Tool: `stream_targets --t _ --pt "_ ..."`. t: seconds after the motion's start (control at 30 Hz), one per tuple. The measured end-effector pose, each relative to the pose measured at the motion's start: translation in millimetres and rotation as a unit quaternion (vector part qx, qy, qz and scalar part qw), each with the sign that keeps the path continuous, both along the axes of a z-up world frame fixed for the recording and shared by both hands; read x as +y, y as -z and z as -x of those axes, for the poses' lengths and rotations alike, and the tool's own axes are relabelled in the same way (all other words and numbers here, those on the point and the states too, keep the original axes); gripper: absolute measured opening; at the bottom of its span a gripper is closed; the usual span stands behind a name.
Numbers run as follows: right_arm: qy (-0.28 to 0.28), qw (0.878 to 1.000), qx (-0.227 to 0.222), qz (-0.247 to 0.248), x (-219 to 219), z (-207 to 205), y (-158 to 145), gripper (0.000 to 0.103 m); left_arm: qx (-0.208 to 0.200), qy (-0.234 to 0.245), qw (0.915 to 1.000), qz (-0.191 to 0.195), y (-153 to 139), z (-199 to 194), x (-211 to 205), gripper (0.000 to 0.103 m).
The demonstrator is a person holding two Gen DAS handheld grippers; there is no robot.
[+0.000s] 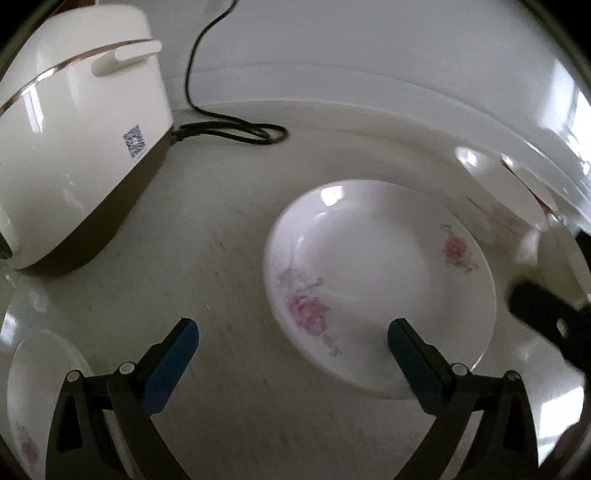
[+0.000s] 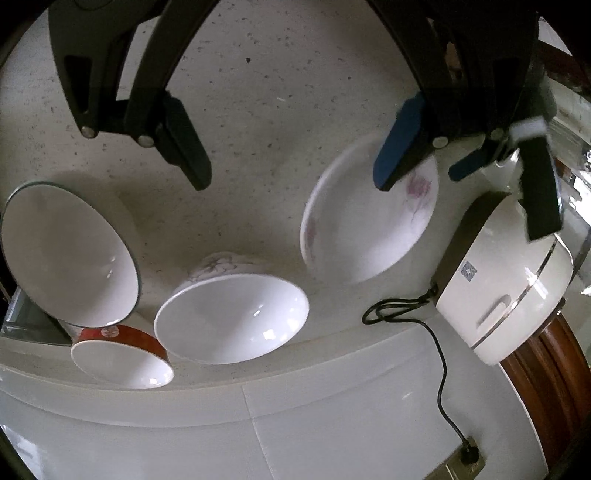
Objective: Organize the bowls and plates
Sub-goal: 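Withdraw both tools toward the remaining dishes, then close the left tool on a third rose-print plate's rim while the right tool grips it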
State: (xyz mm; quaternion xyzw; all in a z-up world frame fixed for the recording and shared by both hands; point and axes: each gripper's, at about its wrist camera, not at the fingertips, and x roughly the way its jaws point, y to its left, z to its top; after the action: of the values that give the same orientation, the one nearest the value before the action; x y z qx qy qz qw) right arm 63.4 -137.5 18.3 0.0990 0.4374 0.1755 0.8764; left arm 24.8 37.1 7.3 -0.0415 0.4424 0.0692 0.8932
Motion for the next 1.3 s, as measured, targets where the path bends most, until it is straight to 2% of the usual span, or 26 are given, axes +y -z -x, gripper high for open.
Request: stream_targets --t 0.2,0.33,0.53,0.67,0.77,0.8,0.83,0.87,0.9,0.93,1.0,1.03,1.07,1.17,1.3 --pt "0.003 1.0 0.011 0.003 4 -3 7 0.091 0.009 0.054 0.9981 0.028 1 12 -14 0.103" --pt "-0.003 1.0 0.014 0.006 8 -3 11 0.09 0.003 0.021 0.999 0.038 3 5 -4 0.103" --pt "-0.017 1.0 0.017 0.013 16 -5 15 0.09 -0.022 -0.011 0.9966 0.079 2 8 9 0.1" --pt "-0.023 0.999 0.026 0.005 18 -7 19 0.089 -0.011 -0.016 0.999 0.039 1 5 0 0.091" --pt "-0.031 0.999 0.025 -0.008 21 -8 21 0.086 -0.009 -0.013 0.9997 0.02 1 -2 -2 0.09" --pt "-0.035 0.999 0.027 -0.021 22 -9 22 0.083 -0.01 -0.014 0.9997 0.017 1 -4 -1 0.088" --pt "-0.04 0.998 0.029 -0.032 22 -10 22 0.079 -0.013 -0.014 0.9996 0.022 1 -5 0 0.08" --pt "-0.045 0.998 0.03 -0.037 24 -10 23 0.069 -0.017 -0.014 0.9992 0.034 1 -3 2 0.07" --pt "-0.054 0.997 0.036 -0.045 27 -11 25 0.055 -0.021 -0.014 0.999 0.039 1 -2 4 0.065" --pt "-0.061 0.996 0.042 -0.058 27 -10 26 0.053 -0.026 -0.01 0.9988 0.041 -1 0 3 0.049" --pt "-0.062 0.996 0.045 -0.055 30 -10 29 0.037 -0.028 -0.018 0.9991 0.024 -2 1 4 0.041" --pt "-0.057 0.996 0.043 -0.052 28 -8 29 0.035 -0.03 -0.019 0.9989 0.03 -2 2 8 0.036" --pt "-0.052 0.996 0.046 -0.058 27 -10 30 0.032 -0.033 -0.024 0.9985 0.037 -2 3 13 0.026" --pt "-0.039 0.993 0.066 -0.089 17 -16 36 0.018 -0.039 -0.031 0.9961 0.072 -1 6 26 0.02" --pt "-0.037 0.991 0.078 -0.104 15 -20 39 0.018 -0.036 -0.041 0.9962 0.069 -2 -2 24 0.022"
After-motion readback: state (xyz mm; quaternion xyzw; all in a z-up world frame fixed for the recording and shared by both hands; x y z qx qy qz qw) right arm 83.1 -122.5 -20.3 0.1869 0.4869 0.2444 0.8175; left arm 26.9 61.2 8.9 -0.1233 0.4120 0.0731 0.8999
